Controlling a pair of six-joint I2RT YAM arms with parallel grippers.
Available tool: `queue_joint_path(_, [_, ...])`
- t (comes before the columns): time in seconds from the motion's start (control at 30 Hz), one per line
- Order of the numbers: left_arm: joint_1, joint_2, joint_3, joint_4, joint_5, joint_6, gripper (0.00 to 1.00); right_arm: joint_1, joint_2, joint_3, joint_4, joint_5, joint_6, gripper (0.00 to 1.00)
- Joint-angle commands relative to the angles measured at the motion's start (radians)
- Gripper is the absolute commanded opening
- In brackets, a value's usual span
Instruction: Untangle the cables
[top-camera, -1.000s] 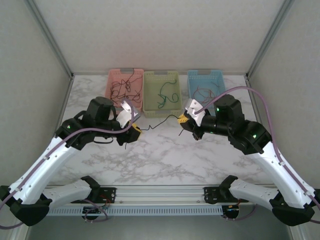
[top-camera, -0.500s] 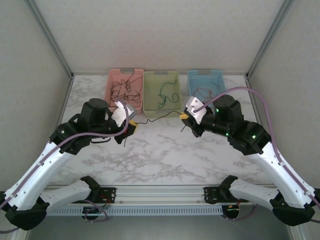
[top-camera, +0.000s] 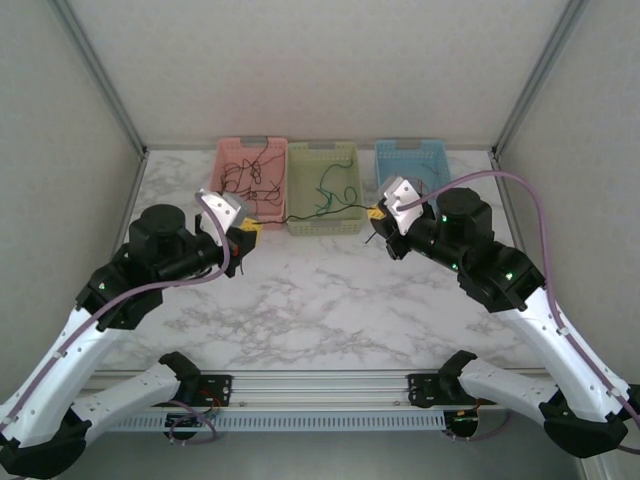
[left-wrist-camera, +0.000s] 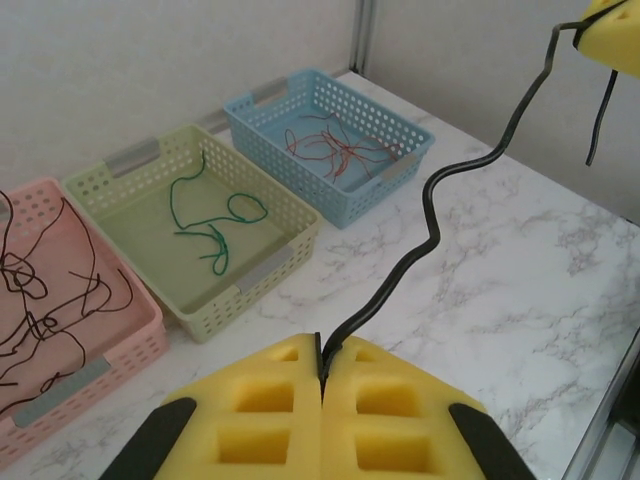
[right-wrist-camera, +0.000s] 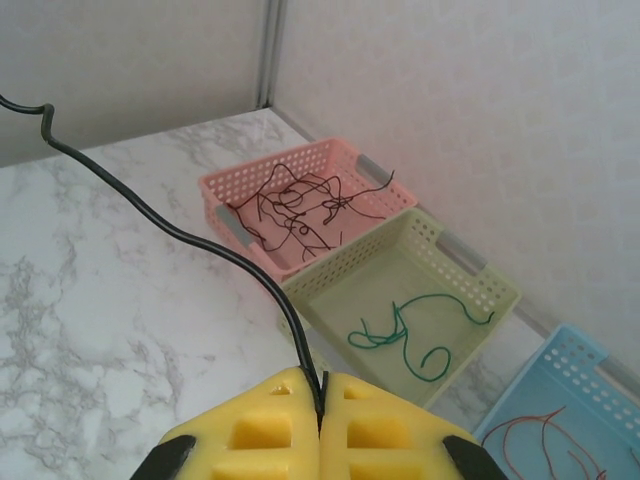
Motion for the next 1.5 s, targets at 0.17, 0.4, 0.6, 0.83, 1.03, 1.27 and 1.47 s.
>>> queue_joint_path(0.17, [0.144,-0.035,-0.003,-0.138,-0.187,-0.071,0.0,-0.161,-0.065,0.013,-0.078,0.34,0.095,0.0])
queue_joint_path(0.4, [0.158,0.096,0.043,-0.044,-0.145,-0.141,0.0,-0.162,0.011,0.001,0.024,-0.086,0.225,0.45])
queue_joint_path(0.6, [0.166,0.193,0.096,-0.001,-0.193,-0.15,0.0,-0.162,0.074,0.019,0.086,-0.141,0.279,0.71])
queue_joint_path(0.83, [0.196,0.372,0.207,0.028,-0.386,-0.219,0.0,-0.162,0.075,-0.039,0.103,-0.139,0.293,0.71])
queue_joint_path(1.03, [0.285,0.601,0.284,0.106,-0.455,-0.283,0.0,-0.162,0.03,-0.104,0.108,-0.128,0.306,0.71])
queue_joint_path(1.27, [0.373,0.878,0.409,0.169,-0.404,-0.335,0.0,-0.162,-0.023,-0.143,0.069,-0.106,0.292,0.71])
queue_joint_path(1.47, [0.432,1.039,0.482,0.199,-0.336,-0.379,0.0,-0.162,-0.05,-0.176,0.048,-0.086,0.281,0.71])
